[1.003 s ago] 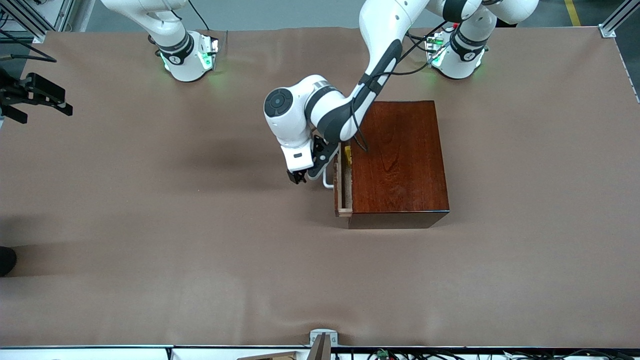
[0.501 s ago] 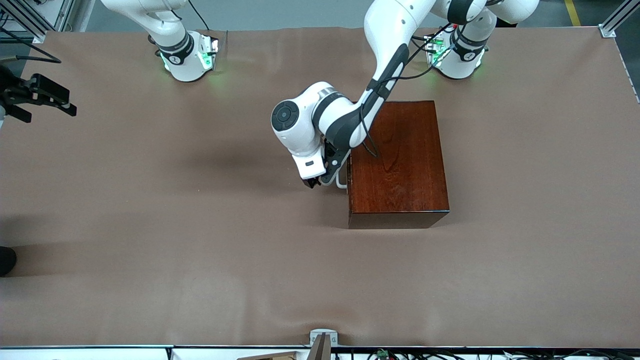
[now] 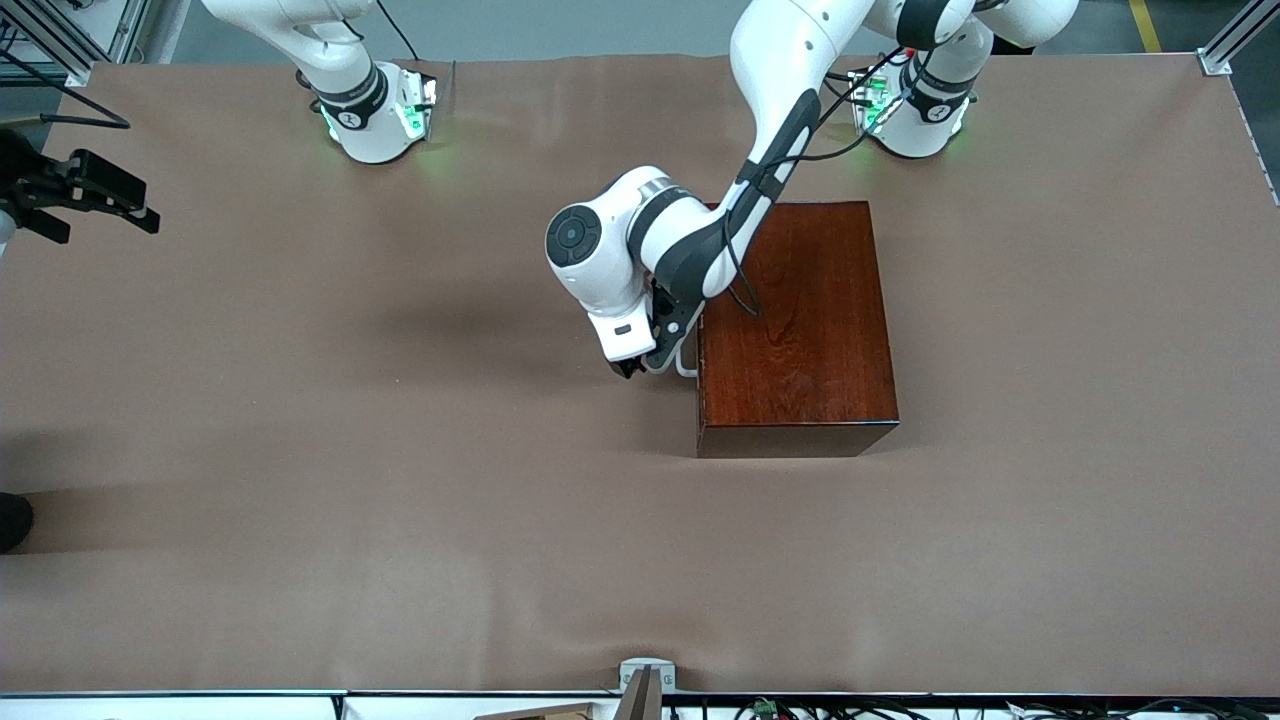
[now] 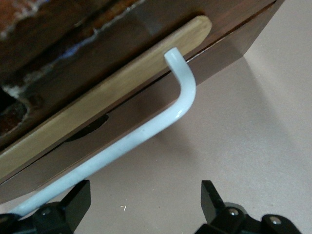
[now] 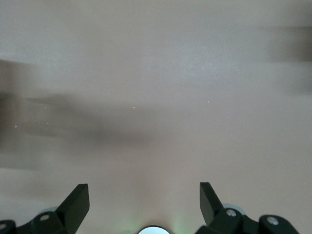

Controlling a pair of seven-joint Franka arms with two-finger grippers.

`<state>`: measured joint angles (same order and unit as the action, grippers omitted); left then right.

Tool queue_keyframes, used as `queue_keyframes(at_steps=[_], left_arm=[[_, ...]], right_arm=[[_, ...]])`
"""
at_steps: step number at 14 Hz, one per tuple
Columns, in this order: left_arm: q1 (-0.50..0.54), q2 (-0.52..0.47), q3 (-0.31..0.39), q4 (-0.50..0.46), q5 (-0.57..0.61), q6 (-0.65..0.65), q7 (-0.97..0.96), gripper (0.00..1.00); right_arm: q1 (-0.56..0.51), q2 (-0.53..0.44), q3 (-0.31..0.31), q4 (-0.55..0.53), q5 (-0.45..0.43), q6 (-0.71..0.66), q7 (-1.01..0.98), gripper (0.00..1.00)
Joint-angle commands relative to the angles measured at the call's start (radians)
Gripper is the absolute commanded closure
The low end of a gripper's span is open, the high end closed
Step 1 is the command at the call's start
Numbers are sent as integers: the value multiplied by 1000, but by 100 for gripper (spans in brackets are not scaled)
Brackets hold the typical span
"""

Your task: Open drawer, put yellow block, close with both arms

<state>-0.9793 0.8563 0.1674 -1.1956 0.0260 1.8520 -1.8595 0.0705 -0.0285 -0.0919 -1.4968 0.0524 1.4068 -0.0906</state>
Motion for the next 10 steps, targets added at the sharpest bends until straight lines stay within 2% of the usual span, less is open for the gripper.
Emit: queue_keyframes(at_steps=[1,4,6,10], left_arm=[[-1,-31,-3,-24,19,10,2,0],[-10,-45,-28,-18,17,120,0,0],[-7,-91,-35,-18,17,158,-1,0],[54,-279,-26,-42,25,119,115,0]], right_arm=[[0,9,0,24,6,-17,14,0],[-2,9,0,24,7,-17,15,0],[-2,9,0,24,7,-17,15,0],[-2,9,0,24,10,-17,15,0]])
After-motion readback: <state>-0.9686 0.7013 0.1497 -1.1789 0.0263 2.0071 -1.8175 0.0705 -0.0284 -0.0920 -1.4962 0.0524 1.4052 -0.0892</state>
